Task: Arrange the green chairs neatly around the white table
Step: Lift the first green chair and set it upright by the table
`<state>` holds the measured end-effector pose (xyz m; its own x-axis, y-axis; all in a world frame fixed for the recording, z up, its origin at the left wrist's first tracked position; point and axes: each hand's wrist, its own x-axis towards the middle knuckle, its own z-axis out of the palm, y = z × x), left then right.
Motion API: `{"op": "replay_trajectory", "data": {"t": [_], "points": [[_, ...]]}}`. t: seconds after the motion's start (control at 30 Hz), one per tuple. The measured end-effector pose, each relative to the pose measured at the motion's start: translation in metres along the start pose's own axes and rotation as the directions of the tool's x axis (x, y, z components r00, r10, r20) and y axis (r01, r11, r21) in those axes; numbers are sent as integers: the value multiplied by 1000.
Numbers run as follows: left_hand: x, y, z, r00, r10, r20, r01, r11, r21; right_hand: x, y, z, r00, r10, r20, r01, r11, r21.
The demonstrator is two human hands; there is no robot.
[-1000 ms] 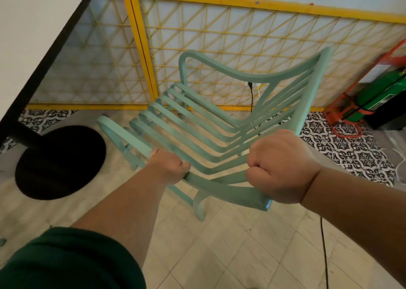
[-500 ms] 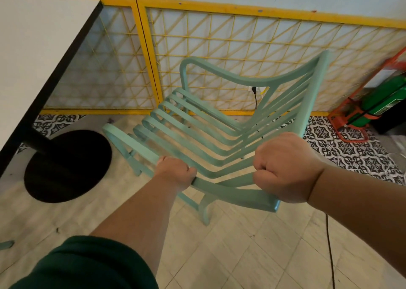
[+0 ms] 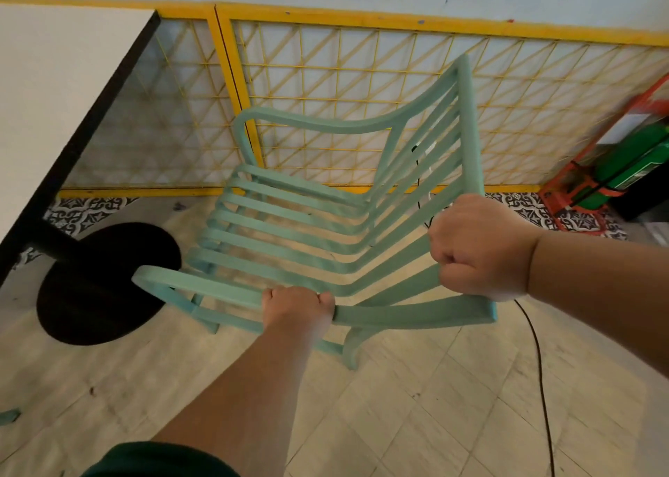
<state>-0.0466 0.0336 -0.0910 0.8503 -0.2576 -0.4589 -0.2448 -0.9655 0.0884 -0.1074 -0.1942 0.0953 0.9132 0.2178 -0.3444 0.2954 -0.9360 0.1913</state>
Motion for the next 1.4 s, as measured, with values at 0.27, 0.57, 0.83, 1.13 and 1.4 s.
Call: {"op": "replay_trajectory", "data": {"t": [0.27, 0.57, 0.83, 1.13, 1.4], "points": [[14, -7, 1, 994, -34, 103, 37, 999, -26, -1, -3, -8, 998, 42, 48, -44, 998, 41], [19, -7, 3, 989, -39, 143, 32, 998, 55, -16, -55, -20, 905, 409, 118, -425, 851, 309], [15, -6, -2, 994, 29, 108, -38, 995, 89, -34, -73, -12, 833, 514, 204, -553, 788, 272], [28, -39, -25, 945, 211, 249, -163, 966, -198, -25, -68, 4, 849, 495, 183, -514, 855, 73], [61, -118, -72, 989, 130, 67, -139, 977, 164, -22, -65, 4, 853, 492, 173, -506, 861, 47]]}}
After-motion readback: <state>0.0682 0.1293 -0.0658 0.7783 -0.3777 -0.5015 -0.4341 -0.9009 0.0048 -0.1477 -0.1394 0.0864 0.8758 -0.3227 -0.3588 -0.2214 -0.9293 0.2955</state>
